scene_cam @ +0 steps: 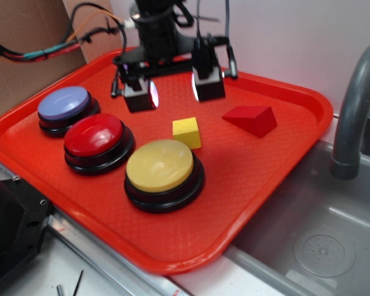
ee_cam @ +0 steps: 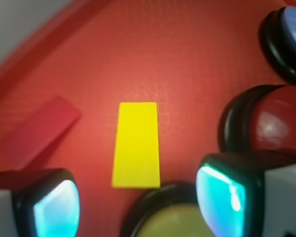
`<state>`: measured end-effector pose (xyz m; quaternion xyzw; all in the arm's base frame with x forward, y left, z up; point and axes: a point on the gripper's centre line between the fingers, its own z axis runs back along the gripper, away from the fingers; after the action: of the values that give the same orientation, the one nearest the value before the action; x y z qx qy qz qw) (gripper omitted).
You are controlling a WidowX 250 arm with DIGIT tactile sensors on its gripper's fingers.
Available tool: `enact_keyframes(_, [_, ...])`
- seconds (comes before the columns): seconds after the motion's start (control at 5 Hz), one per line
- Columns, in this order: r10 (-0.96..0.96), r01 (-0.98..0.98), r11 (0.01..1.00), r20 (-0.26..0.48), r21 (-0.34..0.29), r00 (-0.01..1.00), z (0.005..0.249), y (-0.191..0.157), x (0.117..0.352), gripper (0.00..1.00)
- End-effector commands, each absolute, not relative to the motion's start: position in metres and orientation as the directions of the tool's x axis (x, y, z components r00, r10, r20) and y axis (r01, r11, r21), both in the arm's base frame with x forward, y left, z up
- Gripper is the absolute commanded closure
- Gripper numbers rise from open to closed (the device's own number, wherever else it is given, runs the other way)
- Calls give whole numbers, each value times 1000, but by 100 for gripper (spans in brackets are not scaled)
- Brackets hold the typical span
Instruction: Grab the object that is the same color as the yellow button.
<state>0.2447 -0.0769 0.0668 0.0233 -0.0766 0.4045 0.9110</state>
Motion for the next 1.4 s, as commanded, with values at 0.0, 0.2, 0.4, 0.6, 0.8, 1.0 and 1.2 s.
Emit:
enact_keyframes(0.0, [739, -747, 665, 150, -8, 657, 40, -75, 266, 0])
enact_keyframes(0.2, [737, -745, 668, 145, 2, 661, 32, -78, 268, 0])
enact_keyframes(0.4, [738, -746, 666, 144, 5, 660, 27, -78, 268, 4])
enact_keyframes(0.6, [755, -760, 649, 139, -18, 641, 27, -77, 268, 100])
enact_keyframes(0.8, [766, -771, 636, 138, -27, 628, 29, -75, 267, 100])
enact_keyframes(1.0, [729, -732, 681, 116, -16, 675, 45, -70, 267, 100])
enact_keyframes(1.2, [589, -589, 808, 68, -26, 805, 89, -65, 269, 100])
